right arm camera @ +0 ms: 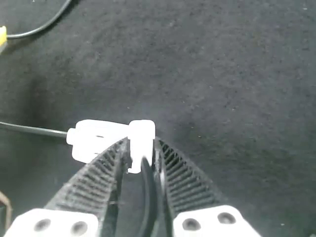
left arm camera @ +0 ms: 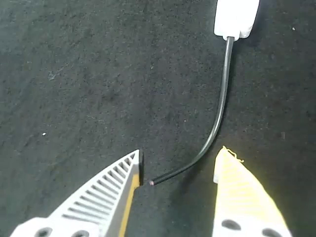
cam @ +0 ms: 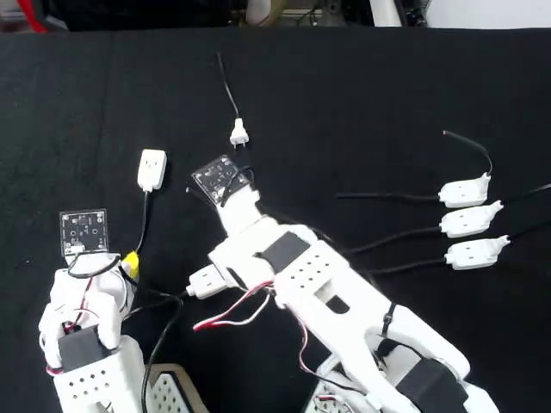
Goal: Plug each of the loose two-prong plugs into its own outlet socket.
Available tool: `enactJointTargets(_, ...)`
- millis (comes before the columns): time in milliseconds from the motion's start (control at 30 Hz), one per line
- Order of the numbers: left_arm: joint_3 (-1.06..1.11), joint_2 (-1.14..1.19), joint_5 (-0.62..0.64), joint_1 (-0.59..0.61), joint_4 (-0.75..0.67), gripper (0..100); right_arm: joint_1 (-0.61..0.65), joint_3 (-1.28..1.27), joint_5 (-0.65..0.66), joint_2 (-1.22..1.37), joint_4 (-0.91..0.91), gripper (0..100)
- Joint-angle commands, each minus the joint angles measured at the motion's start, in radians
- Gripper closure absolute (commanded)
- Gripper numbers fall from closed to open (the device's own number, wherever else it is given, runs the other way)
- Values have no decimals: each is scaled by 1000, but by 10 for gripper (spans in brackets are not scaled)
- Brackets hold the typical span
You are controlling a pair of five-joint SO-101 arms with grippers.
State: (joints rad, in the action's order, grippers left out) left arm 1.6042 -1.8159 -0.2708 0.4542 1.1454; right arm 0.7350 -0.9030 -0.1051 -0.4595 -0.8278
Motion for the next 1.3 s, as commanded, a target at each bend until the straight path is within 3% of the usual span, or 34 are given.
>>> enactJointTargets(0, -8, -5, 2, 10, -9, 757, 17, 7, -20, 1, 18, 986)
enactJointTargets(400, -1, -5, 2, 15, -28, 758, 18, 35, -124, 2, -66, 986)
enactJointTargets(700, 7, -5, 2, 12, -41, 758, 97, 31, -149, 2, -87, 986)
enactJointTargets(1067, 7, -5, 2, 18, -41, 758, 81, 127, -146, 252, -81, 986)
enactJointTargets(1267, 7, -5, 2, 18, -41, 758, 31, 133, -143, 205, -132, 986)
